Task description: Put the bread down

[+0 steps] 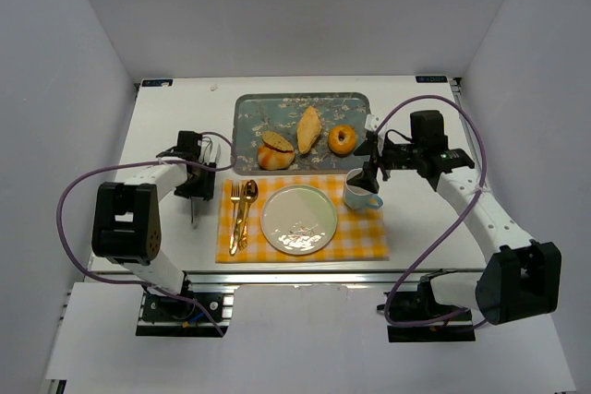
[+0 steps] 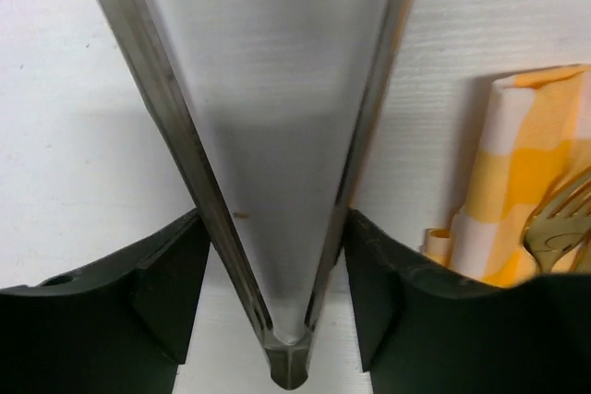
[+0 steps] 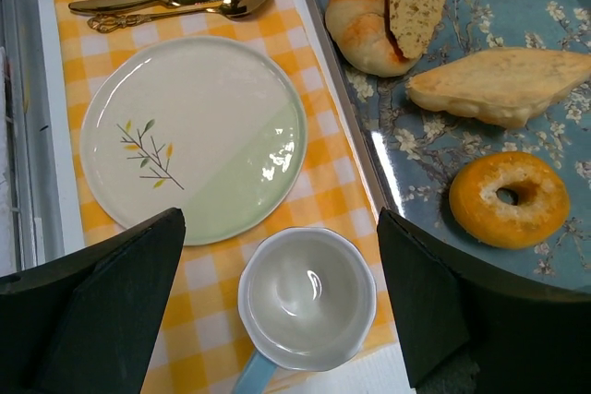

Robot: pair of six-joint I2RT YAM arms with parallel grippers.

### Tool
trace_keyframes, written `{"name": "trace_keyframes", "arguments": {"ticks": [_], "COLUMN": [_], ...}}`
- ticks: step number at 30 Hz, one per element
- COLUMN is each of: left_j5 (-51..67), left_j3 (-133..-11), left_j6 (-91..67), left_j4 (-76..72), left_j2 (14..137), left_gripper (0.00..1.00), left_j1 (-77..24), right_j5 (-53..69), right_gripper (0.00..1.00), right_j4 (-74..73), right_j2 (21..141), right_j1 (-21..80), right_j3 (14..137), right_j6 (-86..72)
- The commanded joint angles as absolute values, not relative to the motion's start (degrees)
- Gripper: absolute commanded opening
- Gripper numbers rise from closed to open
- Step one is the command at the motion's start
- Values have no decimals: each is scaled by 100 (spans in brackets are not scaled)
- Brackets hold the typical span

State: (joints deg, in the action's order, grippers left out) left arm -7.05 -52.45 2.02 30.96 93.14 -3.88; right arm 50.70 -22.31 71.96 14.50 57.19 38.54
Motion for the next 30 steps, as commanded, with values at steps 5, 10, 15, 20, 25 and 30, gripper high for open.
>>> {"name": "trace_keyframes", "arguments": {"ticks": [5,10,15,20,25,30], "left_j5": [-571,-510,551,2019,3181,3296], "left_j3": [-5027,-5185,-5773,-5731,-5634,-5757], "left_j6": [97,-113,-526,-1491,-2196,-2391], "left_j4": [2725,2760,2988,2647,2268,2303], "left_j2": [9299,8520,7797,7418,7312,7339], "left_gripper": [31,25,32,45,56,60], "left_j1": [-229,-185,-185,-193,-193,-202], "right_j5": [4983,4966,4975,4966,4957,5010], "right_gripper": [89,89,89,89,89,89], "right_j4": [-2021,-2039,-2039,-2004,-1995,-1969], "right_j2": [6873,6847,6829,6812,6724,6680], "right_j1": [1424,1406,1389,1389,1371,1354], "right_j3": [5564,5546,5563,5546,5476,5423], "right_j6": [3823,3832,3832,3779,3771,3727]}}
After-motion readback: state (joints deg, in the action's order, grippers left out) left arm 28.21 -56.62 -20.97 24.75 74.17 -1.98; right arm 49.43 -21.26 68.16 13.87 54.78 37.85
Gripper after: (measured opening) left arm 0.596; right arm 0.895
